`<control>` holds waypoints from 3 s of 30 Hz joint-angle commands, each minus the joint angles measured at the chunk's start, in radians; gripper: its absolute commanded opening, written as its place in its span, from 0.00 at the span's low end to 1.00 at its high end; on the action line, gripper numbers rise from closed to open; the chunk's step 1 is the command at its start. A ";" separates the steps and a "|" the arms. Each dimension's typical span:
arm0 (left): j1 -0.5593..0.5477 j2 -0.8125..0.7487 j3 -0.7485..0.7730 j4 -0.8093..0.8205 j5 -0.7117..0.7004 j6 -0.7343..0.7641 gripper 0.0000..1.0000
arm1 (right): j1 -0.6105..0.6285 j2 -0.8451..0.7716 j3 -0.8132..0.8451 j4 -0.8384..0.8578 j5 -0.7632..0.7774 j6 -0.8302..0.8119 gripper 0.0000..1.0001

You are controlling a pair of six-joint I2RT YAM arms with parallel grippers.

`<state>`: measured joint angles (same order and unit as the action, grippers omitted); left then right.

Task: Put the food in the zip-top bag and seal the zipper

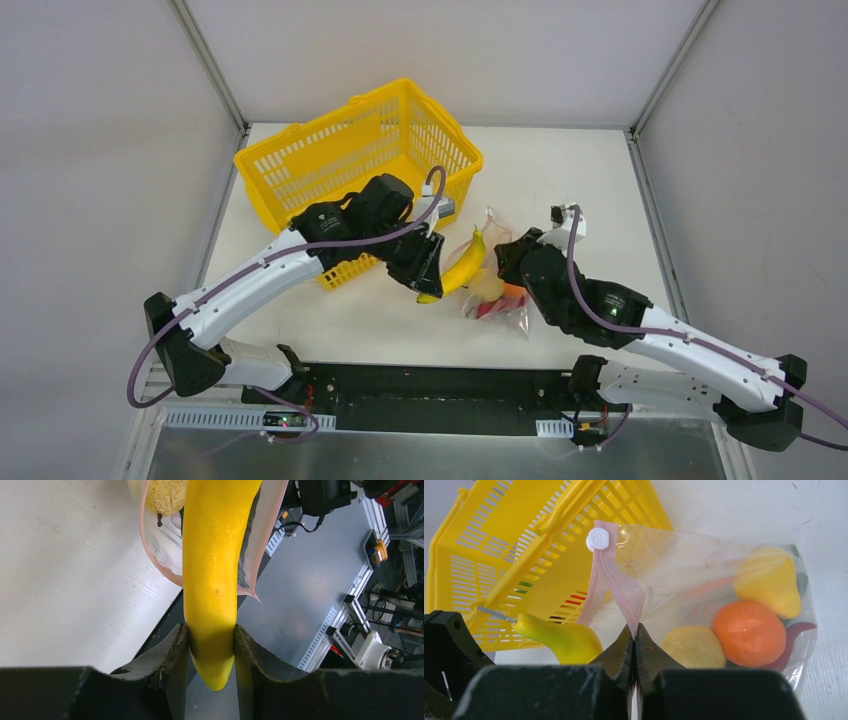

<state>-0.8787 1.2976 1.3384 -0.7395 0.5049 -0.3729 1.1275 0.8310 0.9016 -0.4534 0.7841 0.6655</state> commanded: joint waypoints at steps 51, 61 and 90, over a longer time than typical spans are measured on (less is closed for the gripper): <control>-0.067 0.211 0.224 0.046 -0.169 -0.112 0.55 | -0.018 -0.099 -0.091 0.185 -0.069 0.028 0.03; -0.080 0.012 0.146 0.114 -0.264 -0.092 0.57 | -0.044 -0.092 -0.098 0.185 -0.088 0.041 0.03; -0.080 0.099 0.048 0.206 -0.332 -0.156 0.00 | -0.078 -0.124 -0.091 0.192 -0.181 -0.044 0.03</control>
<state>-0.9501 1.4048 1.2961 -0.5411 0.1749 -0.5735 1.0531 0.7467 0.8017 -0.3248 0.6296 0.6819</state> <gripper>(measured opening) 0.011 0.031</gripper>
